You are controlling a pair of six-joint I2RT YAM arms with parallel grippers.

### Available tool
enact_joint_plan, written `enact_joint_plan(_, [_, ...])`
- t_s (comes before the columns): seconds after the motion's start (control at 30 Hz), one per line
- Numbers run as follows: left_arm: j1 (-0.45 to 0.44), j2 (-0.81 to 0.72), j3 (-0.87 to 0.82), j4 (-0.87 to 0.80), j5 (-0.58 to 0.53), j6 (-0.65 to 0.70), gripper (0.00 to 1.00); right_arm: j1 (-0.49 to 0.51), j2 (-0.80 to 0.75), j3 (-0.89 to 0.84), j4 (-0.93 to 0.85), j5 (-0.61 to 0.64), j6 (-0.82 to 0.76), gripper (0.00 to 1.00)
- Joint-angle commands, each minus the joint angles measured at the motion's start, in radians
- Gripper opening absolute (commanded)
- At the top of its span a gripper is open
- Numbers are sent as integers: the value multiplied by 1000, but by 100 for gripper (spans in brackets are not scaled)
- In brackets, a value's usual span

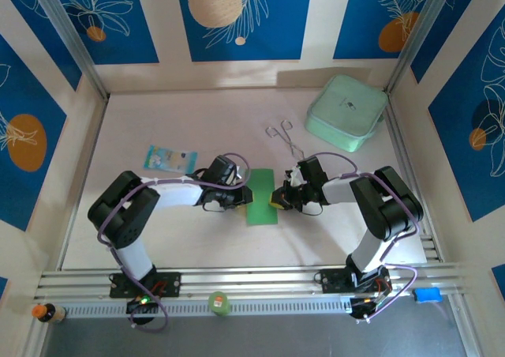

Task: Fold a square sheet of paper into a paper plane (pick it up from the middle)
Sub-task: Third fold the triangle at the center of the table.

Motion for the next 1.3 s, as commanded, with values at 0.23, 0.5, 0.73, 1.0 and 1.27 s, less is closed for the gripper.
enact_joint_plan(0.23, [-4,-64,-1,-26,-43,1,7,0,-79,-73,11,6,-16,12])
enact_joint_plan(0.5, [-3,-83,-6,-41,-19,-24,3,35,-330,-90,-70,112,-110,35])
enact_joint_plan(0.73, [-1,-85,-3,-38,8,-64,3,193,-530,-135,-66,384,-276,46])
enact_joint_plan(1.0, [1,-92,-4,-38,19,-75,3,488,-623,-266,147,713,-672,55])
enact_joint_plan(1.27, [3,-88,-3,-30,28,-82,3,674,-505,-250,212,870,-939,54])
